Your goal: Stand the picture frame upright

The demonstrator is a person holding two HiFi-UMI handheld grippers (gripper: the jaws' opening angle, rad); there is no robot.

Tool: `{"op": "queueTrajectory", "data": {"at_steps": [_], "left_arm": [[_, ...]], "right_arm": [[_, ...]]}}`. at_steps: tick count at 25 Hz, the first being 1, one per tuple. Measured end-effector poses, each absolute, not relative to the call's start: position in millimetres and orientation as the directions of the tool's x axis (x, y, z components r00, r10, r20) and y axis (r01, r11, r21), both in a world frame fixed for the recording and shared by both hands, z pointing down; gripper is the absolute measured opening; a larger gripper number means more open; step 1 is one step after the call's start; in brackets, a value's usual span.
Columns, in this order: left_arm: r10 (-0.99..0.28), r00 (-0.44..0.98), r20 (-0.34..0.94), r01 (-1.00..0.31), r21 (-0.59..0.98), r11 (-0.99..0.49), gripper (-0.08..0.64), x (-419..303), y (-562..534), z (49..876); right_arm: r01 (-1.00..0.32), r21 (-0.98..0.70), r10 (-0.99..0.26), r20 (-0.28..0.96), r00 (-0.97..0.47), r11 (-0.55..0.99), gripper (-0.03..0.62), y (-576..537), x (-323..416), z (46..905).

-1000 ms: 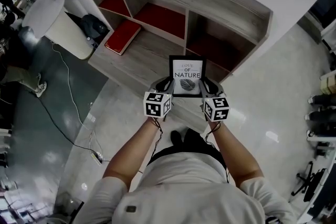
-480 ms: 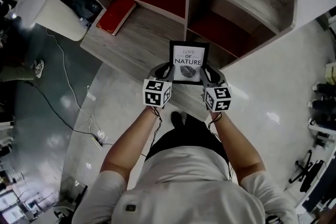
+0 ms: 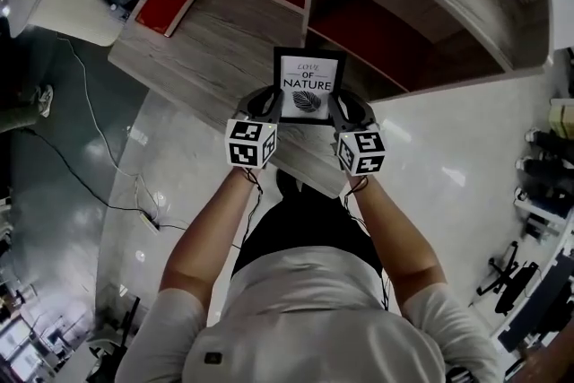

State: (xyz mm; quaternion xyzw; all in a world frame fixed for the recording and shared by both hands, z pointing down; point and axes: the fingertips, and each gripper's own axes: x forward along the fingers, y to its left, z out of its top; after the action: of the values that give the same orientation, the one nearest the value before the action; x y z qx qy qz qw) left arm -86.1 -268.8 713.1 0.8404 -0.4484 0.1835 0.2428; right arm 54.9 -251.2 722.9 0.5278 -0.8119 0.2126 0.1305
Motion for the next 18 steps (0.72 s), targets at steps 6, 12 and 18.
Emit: {"op": "queueTrajectory", "data": {"at_steps": [6, 12, 18], "left_arm": [[-0.664, 0.518, 0.539, -0.853, 0.264, -0.45, 0.08, -93.3, -289.9, 735.3], [-0.679, 0.491, 0.546, -0.87, 0.267, -0.414, 0.078, -94.5, -313.7, 757.3], [-0.676, 0.487, 0.553, -0.872, 0.274, -0.405, 0.078, -98.2, -330.3, 763.5]], "right_arm": [[-0.904, -0.223, -0.79, 0.44, -0.427, 0.365, 0.092, -273.8, 48.2, 740.7], [-0.891, -0.232, -0.764, 0.457, -0.455, 0.391, 0.091, -299.5, 48.1, 761.0], [-0.884, -0.228, -0.746, 0.475, -0.468, 0.409, 0.083, -314.3, 45.4, 765.9]]}}
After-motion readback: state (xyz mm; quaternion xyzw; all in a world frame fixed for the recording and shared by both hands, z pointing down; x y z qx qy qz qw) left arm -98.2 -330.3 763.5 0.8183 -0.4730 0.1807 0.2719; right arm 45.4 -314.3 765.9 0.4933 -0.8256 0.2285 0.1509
